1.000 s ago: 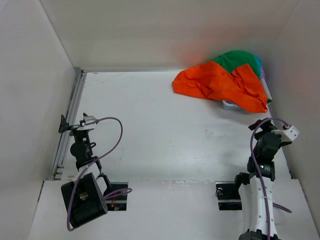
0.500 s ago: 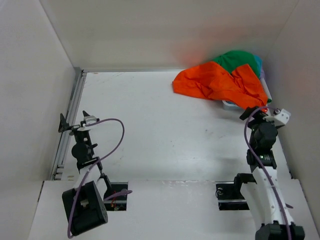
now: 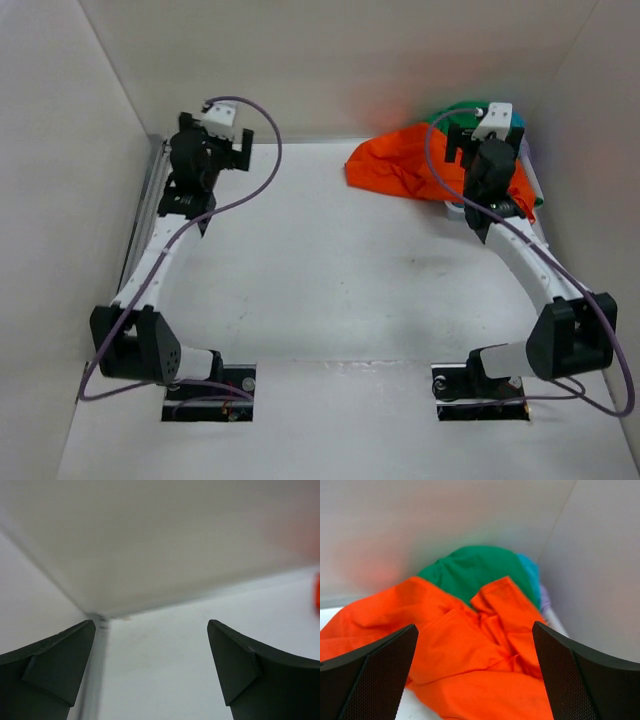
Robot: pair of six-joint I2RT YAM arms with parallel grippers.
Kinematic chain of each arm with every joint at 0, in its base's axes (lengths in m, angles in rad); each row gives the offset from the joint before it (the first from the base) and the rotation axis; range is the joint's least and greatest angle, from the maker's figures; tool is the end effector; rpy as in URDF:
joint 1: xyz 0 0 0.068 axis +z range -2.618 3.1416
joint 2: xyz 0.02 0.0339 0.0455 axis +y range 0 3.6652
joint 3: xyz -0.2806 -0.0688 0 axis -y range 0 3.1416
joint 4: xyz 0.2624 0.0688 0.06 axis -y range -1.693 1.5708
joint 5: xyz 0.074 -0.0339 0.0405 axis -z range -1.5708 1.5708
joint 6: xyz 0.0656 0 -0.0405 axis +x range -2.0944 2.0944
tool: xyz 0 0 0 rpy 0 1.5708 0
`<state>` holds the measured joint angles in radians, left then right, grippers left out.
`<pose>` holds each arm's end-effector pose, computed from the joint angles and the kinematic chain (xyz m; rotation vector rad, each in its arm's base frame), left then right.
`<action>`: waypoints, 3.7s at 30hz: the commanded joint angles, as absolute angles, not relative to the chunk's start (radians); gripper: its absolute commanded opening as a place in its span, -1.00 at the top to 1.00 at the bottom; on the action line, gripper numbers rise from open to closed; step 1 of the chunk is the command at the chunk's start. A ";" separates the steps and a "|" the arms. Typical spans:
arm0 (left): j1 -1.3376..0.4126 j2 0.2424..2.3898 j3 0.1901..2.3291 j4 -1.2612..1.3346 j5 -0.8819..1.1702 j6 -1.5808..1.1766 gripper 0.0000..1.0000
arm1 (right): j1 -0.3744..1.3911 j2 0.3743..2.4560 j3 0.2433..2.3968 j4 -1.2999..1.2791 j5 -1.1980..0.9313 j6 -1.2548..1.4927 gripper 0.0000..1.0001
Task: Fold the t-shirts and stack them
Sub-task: Grab crumpled tshirt from bin with the right arm, then move the tshirt to the center of the board
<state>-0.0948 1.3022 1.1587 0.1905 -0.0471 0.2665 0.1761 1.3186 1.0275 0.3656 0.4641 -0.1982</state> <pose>0.3519 -0.0304 0.4125 0.2371 1.5078 0.1729 0.3506 0.0326 0.3773 0.0941 1.5121 -0.3644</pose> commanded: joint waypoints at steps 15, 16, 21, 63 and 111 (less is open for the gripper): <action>-0.232 1.739 1.463 -0.302 0.193 0.086 -1.00 | 0.127 1.712 1.374 -0.278 0.339 0.296 -0.33; -0.231 1.746 1.473 -0.305 0.193 0.089 -1.00 | 0.119 1.721 1.377 -0.278 0.345 0.311 -0.33; -0.229 1.758 1.482 -0.308 0.199 0.098 -1.00 | 0.091 1.764 1.393 -0.281 0.337 0.327 -0.06; -0.055 1.644 1.663 -0.387 0.196 0.147 -1.00 | 0.697 1.525 1.856 -0.009 0.528 -0.212 0.94; -0.242 1.556 0.893 -0.850 -0.006 0.517 1.00 | 0.530 1.567 0.944 -0.404 0.129 0.667 1.00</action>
<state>-0.2909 1.6127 0.8768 -0.9119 -0.0124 0.5049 0.5430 1.7851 1.0527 -0.2581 0.0544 0.6254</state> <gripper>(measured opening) 0.016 0.007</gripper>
